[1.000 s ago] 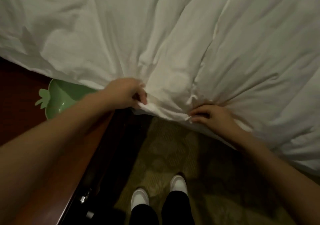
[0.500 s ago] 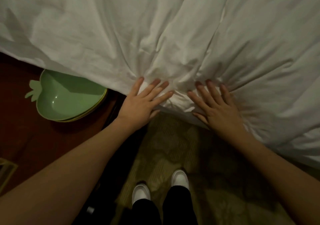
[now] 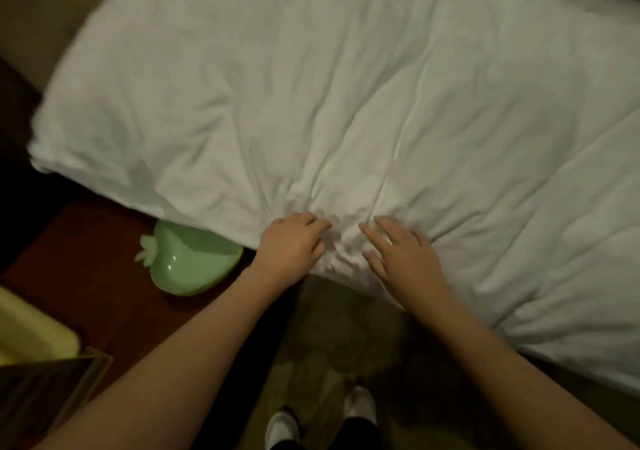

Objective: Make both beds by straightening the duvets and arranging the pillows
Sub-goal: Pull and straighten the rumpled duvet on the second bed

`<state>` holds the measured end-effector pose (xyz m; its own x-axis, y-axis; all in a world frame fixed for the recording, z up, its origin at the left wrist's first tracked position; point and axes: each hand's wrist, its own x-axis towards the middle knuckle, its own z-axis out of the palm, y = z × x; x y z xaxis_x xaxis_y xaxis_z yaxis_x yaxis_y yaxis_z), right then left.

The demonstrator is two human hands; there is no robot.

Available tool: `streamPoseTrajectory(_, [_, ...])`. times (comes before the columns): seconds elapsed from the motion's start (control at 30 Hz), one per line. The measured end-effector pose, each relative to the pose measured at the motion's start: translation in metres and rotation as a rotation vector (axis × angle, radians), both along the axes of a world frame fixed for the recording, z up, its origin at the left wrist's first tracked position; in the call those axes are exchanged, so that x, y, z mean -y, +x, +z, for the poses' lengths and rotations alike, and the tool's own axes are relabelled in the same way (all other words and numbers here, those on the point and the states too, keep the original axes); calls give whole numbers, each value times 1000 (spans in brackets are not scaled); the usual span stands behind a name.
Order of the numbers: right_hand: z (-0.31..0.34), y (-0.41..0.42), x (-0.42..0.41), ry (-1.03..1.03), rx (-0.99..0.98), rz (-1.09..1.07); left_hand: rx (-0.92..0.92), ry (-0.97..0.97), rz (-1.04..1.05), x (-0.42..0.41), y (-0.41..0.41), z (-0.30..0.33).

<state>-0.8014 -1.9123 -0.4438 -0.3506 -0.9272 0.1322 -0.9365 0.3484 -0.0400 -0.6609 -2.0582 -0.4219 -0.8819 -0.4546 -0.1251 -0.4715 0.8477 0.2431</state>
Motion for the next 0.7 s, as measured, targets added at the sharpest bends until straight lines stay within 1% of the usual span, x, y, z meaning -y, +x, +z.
streamPoseTrajectory(0.17, [99, -15, 15, 47, 54, -49, -2, -48, 75, 29, -10, 101])
streamPoseTrajectory(0.23, [142, -22, 23, 22, 59, -42, 1, -53, 89, 35, -14, 146])
streamPoseTrajectory(0.3, [188, -29, 34, -3, 44, -51, -23, -58, 122, 40, -19, 192])
streamPoseTrajectory(0.4, [251, -43, 46, 61, 105, -53, -78, -71, 160, 46, -24, 258])
streamPoseTrajectory(0.57, [350, -57, 62, -18, 131, -64, -113, -104, 198, 54, -32, 356])
streamPoseTrajectory(0.7, [414, -68, 71, -48, 123, -30, -136, -137, 237, 62, -35, 417])
